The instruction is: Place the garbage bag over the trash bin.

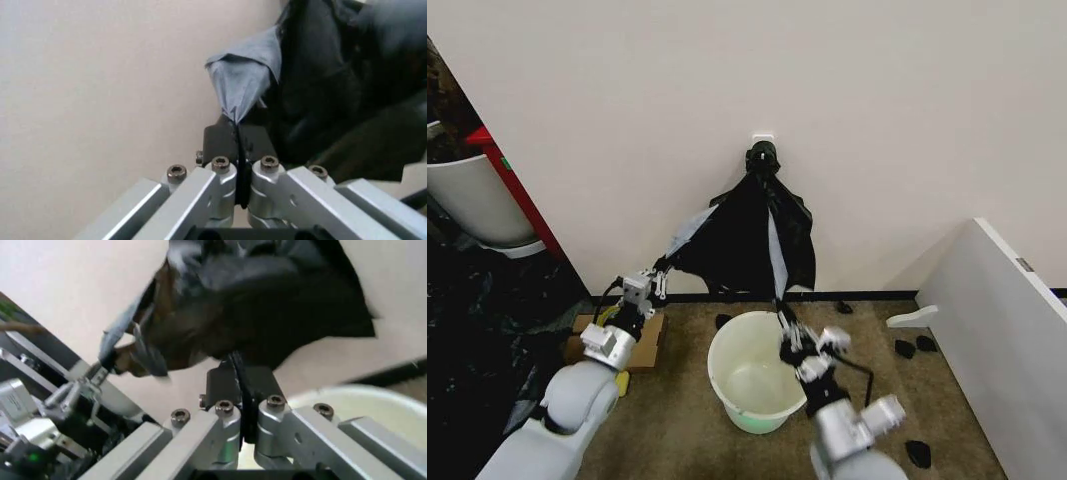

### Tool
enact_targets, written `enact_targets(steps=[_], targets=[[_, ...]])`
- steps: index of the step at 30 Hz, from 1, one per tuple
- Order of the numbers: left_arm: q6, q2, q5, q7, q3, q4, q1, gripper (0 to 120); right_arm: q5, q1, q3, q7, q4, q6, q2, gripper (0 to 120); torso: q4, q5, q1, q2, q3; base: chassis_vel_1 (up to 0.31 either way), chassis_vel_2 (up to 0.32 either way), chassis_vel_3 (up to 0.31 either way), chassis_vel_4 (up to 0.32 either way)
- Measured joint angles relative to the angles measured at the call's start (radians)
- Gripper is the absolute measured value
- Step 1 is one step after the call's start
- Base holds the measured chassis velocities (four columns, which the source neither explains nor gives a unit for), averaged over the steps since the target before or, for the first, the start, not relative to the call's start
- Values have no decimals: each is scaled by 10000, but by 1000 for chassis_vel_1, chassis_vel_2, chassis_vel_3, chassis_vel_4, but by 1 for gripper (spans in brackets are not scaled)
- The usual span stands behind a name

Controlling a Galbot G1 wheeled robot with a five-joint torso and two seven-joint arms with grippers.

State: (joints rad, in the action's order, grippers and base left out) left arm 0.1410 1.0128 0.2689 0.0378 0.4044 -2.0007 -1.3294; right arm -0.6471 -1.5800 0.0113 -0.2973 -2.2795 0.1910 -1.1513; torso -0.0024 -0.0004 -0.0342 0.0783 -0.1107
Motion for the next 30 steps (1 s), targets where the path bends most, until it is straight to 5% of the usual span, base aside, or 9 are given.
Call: enact_targets(steps=[7, 14, 17, 20, 27, 30], targets=[[345, 50, -533, 435, 169, -839, -750, 0, 1288, -902, 428, 208, -511, 506, 120, 0, -3, -1, 0, 1, 0, 0, 0, 0, 0], [426, 323, -384, 255, 46, -864, -608, 0, 4125, 52, -340, 1472, 1290, 1155, 140, 0, -2, 2, 0, 1, -2, 0, 0, 0, 0], [405, 409, -382, 189, -36, -801, -564, 0, 6168, 821, -690, 1127, 1899, 527, 206, 8, -1, 0, -2, 1, -2, 0, 0, 0, 0], [374, 431, -382, 164, -57, -782, -538, 0, 6546, 1132, -706, 867, 1918, -157, 359, 16, -1, -1, -2, 1, -2, 0, 0, 0, 0], [236, 547, -400, 75, -178, -736, -412, 0, 5220, 2185, -523, 998, 1589, -1710, 1125, 39, -3, -2, -2, 1, -3, 0, 0, 0, 0], [211, 681, -499, 42, -199, -684, -419, 0, 3212, 3249, -328, 1698, 1208, -2316, 1642, 54, -3, -3, -2, 1, -3, 0, 0, 0, 0]])
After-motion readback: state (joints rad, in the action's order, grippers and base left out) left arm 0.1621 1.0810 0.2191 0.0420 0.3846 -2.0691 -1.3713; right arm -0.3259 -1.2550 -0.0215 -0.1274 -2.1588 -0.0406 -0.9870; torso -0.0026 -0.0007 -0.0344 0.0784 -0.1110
